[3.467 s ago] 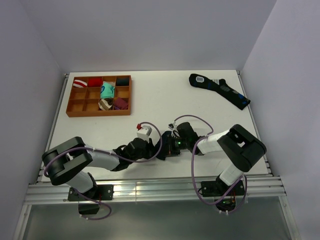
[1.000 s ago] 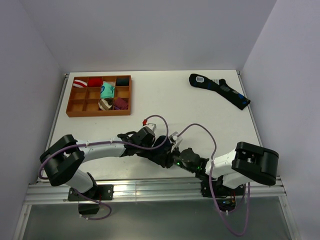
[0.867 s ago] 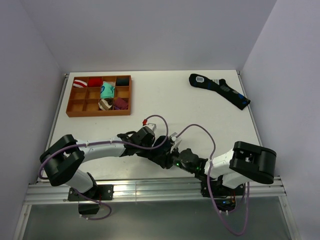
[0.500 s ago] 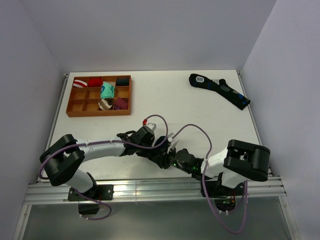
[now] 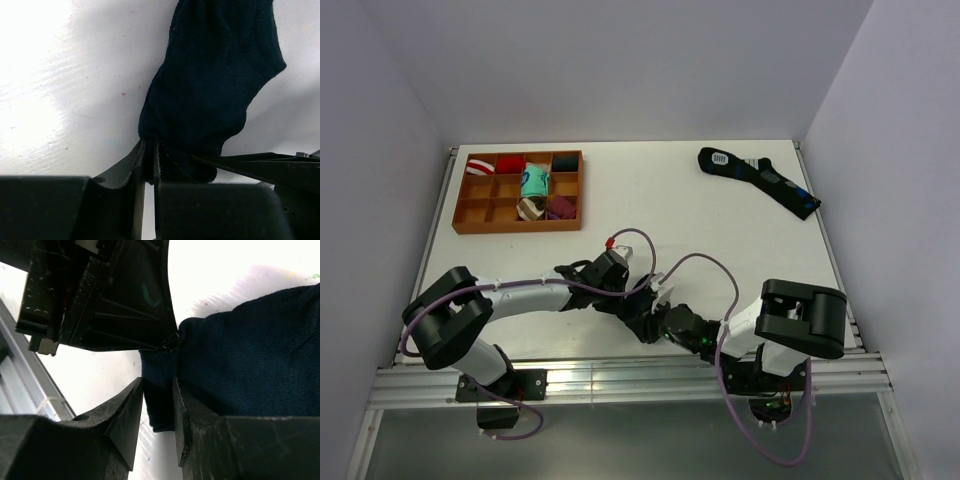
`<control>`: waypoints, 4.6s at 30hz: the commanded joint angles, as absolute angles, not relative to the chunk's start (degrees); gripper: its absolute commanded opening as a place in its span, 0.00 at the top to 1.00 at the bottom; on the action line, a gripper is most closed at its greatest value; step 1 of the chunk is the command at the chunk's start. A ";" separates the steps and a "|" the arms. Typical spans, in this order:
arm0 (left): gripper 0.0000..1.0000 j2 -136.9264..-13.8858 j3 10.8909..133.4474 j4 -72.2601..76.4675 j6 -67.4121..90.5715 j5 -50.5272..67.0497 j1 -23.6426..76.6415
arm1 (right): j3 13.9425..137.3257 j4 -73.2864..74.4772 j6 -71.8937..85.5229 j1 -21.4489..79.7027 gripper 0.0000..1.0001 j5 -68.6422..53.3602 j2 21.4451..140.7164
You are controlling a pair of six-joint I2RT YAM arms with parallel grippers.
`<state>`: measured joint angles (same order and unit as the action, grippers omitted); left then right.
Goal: Roll the socks
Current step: Roll the sock at the center of the board.
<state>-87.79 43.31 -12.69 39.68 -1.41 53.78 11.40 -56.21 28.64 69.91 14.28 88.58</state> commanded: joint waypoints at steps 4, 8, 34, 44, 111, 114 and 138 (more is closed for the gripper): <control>0.90 -88.59 43.77 -11.07 38.94 -0.53 53.35 | 13.80 -56.16 28.21 71.63 0.62 19.07 91.05; 0.90 -88.86 43.86 -10.90 38.94 -0.53 53.26 | 14.41 -54.67 28.65 72.33 0.63 20.56 92.02; 0.61 -79.90 37.80 -6.25 48.95 -9.84 52.03 | 9.32 -40.87 44.20 62.32 0.89 4.41 82.97; 0.59 -71.82 29.01 8.41 46.41 -8.35 52.73 | 10.20 -38.67 47.72 53.09 0.89 -10.96 83.32; 0.89 -89.73 35.59 4.05 39.11 -17.84 62.67 | 13.62 -21.98 45.62 38.58 0.74 -17.32 83.33; 0.90 -90.70 37.44 1.50 38.85 -17.32 62.84 | 13.10 -21.09 44.83 38.58 0.66 -15.30 79.64; 0.91 -92.64 48.69 -15.73 34.72 -13.71 63.02 | 3.51 -35.58 37.18 49.20 0.64 -1.33 51.83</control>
